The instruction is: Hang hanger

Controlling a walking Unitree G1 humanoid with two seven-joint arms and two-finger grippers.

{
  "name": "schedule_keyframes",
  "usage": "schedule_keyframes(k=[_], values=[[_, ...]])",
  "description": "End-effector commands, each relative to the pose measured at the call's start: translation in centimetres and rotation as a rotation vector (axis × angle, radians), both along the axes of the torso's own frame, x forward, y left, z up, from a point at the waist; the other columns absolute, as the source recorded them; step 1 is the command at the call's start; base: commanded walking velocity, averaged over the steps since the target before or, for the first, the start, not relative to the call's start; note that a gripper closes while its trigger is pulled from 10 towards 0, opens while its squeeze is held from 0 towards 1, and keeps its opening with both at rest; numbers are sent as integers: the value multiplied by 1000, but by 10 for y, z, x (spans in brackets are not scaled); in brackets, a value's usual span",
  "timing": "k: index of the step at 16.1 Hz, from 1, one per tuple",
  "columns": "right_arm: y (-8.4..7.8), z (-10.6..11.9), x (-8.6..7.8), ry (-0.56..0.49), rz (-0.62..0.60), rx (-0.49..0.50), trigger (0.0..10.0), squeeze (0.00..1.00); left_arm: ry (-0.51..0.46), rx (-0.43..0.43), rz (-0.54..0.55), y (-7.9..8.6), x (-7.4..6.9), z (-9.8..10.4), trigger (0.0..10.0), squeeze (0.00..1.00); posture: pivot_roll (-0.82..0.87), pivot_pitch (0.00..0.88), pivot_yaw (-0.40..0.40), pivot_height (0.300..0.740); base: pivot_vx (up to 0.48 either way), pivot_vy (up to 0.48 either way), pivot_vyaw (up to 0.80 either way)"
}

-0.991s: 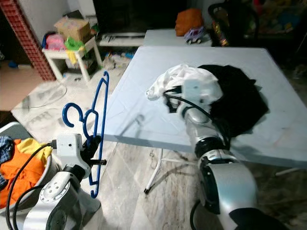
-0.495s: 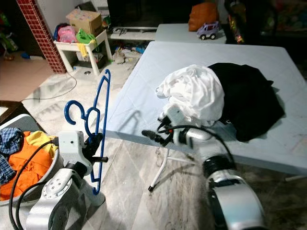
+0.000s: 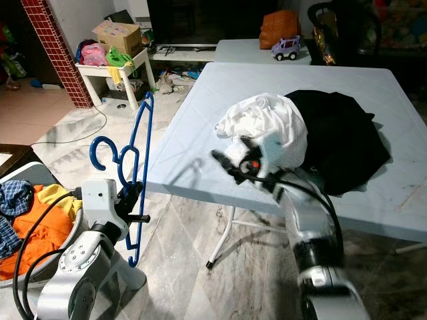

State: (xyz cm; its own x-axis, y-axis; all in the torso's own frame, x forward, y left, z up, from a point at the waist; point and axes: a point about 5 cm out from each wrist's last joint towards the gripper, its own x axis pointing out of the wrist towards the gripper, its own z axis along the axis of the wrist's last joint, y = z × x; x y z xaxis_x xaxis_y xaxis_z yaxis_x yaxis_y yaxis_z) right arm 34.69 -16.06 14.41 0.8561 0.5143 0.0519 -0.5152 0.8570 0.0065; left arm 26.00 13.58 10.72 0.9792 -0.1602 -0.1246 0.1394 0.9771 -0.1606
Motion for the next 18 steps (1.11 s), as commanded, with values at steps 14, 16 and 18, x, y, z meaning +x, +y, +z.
schedule_keyframes(k=[14, 16, 18], values=[[-35, 4, -40, -29, -508, -75, 10000, 0, -7, 80, 22, 7, -5, 2, 10000, 0, -75, 0, 63, 740, 0, 0, 0], [-34, 3, -39, -12, -506, -76, 10000, 0, -7, 66, 21, 7, -5, 3, 10000, 0, -75, 0, 59, 740, 0, 0, -700], [-34, 3, -38, -2, -499, -77, 10000, 0, 10, 53, 18, 6, -6, 0, 10000, 0, -78, 0, 55, 740, 0, 0, -800]])
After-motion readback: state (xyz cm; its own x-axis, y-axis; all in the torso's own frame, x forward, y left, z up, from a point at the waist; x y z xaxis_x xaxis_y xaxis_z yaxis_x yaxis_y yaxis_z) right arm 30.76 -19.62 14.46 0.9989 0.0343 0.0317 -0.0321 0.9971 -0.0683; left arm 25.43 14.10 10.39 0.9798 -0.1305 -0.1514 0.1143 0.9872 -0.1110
